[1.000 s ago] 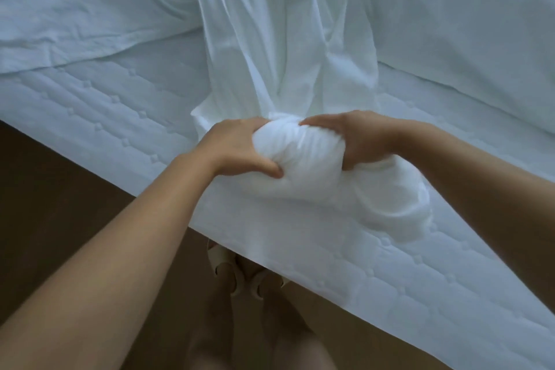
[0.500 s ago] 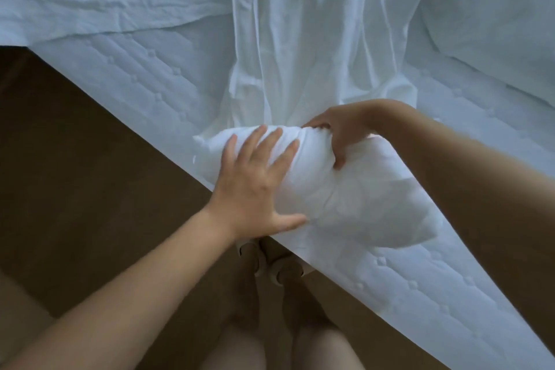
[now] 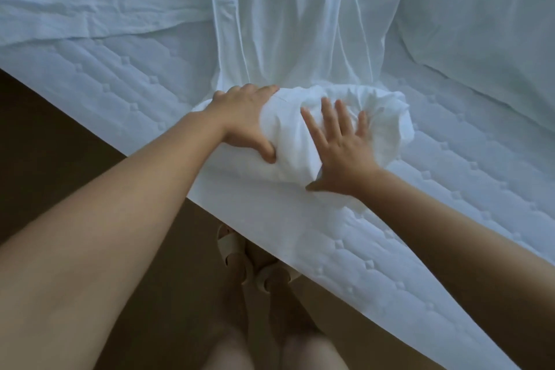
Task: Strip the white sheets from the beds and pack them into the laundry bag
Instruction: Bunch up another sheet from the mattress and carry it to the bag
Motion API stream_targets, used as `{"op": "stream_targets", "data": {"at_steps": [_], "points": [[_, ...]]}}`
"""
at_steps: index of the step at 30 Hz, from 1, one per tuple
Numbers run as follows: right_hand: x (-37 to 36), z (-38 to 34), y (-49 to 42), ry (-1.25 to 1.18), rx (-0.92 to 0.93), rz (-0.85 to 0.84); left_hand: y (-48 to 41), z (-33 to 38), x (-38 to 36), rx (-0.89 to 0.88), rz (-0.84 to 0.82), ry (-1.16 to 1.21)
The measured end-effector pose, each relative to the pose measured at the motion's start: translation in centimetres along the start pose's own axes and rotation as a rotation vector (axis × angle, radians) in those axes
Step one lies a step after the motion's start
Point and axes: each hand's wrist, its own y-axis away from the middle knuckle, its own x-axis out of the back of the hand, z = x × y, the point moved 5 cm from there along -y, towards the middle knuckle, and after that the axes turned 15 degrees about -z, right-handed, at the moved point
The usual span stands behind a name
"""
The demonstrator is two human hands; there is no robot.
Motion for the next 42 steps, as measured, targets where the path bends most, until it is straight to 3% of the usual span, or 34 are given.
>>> {"op": "stream_targets", "data": {"at_steps": [5, 8, 11, 14, 19, 24, 30, 32, 33, 35, 36, 37, 40, 42], "points": [[3.5, 2.0, -3.8, -0.108, 0.035, 0.025, 3.0, 1.4, -2.1, -0.087, 0.541, -0.251], [5.7, 2.5, -5.1, -0.154, 0.069, -0.012, 2.0, 1.1, -3.5, -0.027, 0.488, -0.294], [7.1, 2.6, -5.9, -0.248, 0.086, 0.093, 0.3, 0.5, -0.5, 0.026, 0.520, -0.249], [7.8, 2.9, -6.2, -0.377, 0.077, 0.121, -0.8, 0.2, 1.9, 0.036, 0.410, -0.245], [7.4, 2.9, -5.2, -0.539, 0.077, 0.000, 0.2, 1.3, 3.3, 0.039, 0.300, -0.296], [4.6, 2.9, -2.7, -0.741, 0.086, -0.289, 2.0, 3.2, 2.2, -0.045, 0.015, -0.220], [-1.3, 2.2, -1.2, -0.889, 0.005, -0.744, 2.0, 3.3, -2.5, -0.043, -0.498, 0.147], [-1.2, 2.4, -0.5, -0.890, -0.023, -0.617, 0.9, 3.6, -3.2, -0.025, -0.576, 0.198], [-0.6, 2.6, -0.3, -0.799, -0.032, -0.432, 0.3, 3.7, -3.2, -0.021, -0.596, 0.224], [2.0, 2.1, 2.2, -0.619, -0.001, 0.154, -0.8, 3.6, -2.7, -0.019, -0.611, 0.276], [2.7, 1.3, 3.8, -0.563, 0.049, 0.344, -1.2, 3.4, -2.2, -0.023, -0.597, 0.285], [2.7, 0.1, 4.9, -0.479, 0.113, 0.370, -1.4, 3.0, -1.4, -0.032, -0.565, 0.282], [-1.3, -1.7, 3.8, -0.019, 0.119, 0.162, -1.7, 2.2, 1.1, -0.043, -0.331, 0.201], [-0.6, -0.7, 1.4, 0.048, 0.066, 0.110, -1.0, 2.2, 1.8, -0.043, 0.049, 0.087]]}}
